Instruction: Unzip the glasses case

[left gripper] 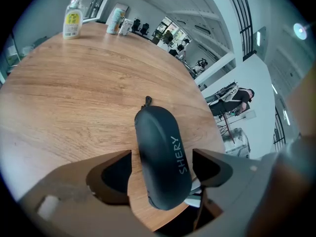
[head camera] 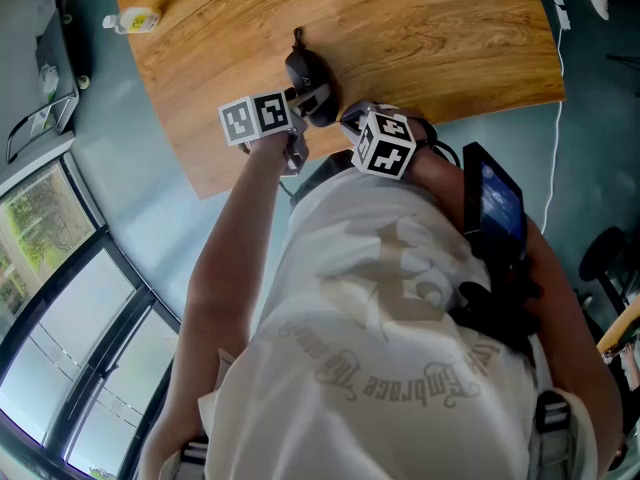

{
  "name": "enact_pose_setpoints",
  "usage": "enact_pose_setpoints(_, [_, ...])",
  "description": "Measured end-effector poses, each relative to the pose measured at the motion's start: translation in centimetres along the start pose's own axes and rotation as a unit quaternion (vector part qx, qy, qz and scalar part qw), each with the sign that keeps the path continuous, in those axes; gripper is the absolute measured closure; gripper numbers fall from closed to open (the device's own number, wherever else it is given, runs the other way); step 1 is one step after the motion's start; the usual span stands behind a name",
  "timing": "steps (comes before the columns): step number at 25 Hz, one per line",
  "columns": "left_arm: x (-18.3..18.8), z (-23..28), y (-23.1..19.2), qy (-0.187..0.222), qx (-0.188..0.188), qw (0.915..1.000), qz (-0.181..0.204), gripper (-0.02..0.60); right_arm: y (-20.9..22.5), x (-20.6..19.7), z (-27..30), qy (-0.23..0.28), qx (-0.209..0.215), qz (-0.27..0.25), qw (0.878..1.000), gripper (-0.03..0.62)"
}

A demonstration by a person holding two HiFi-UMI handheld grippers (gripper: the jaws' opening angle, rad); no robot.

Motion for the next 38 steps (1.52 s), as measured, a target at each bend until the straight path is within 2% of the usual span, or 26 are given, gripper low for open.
enact_pose_setpoints(2, [-0.2,-0.2,0.2,0.003,0.003,1.0,0.001,0.177,0.0,-0.1,0.1,-0.001,0.001,0.001,1.0,0.586])
enact_pose_setpoints(3, [-0.3,-0.2,0.4,0.003,0.004,1.0,0.001,0.206,-0.1,-0.1,0.1,-0.001,0.002,0.001,1.0,0.586])
enact_pose_setpoints(4, [-0.4,-0.2,0.5,0.004,0.005,1.0,0.001,0.264,-0.2,-0.1,0.1,-0.001,0.004,0.002,1.0,0.586])
enact_pose_setpoints(13, [-0.4,-0.3,0.5,0.008,0.007,0.9999,-0.007,0.277,-0.2,0.1,0.0,-0.001,0.003,0.0,1.0,0.588])
enact_pose_setpoints(17, [-0.6,-0.1,0.8,0.004,0.017,0.9998,0.003,0.265,-0.6,0.1,0.1,-0.003,0.004,-0.005,1.0,0.588])
enact_pose_setpoints(20, [-0.6,0.1,0.9,-0.004,0.024,0.9997,0.001,0.229,-0.7,0.2,0.2,-0.006,0.006,-0.009,1.0,0.588])
enact_pose_setpoints(25, [-0.8,0.2,0.7,-0.008,0.033,0.9994,-0.005,0.273,-0.8,0.2,0.3,-0.008,0.005,-0.015,1.0,0.588])
enact_pose_setpoints(32, [-0.6,0.0,0.0,-0.008,0.018,0.9993,-0.03,0.285,-0.6,0.4,0.1,0.003,-0.005,-0.008,1.0,0.589])
enact_pose_setpoints(38, [-0.5,0.0,-0.2,-0.018,0.034,0.9993,-0.006,0.288,0.5,-0.1,-0.8,0.017,-0.026,0.004,1.0,0.589])
Point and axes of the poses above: the fingertips, and each gripper's own axes: z forward along the fingers, y to its right, x out of its top, the point moved 6 cm from there along -z, backward along the fingers, and after that the axes turned 5 degrees about -z, right-handed, at the moved point
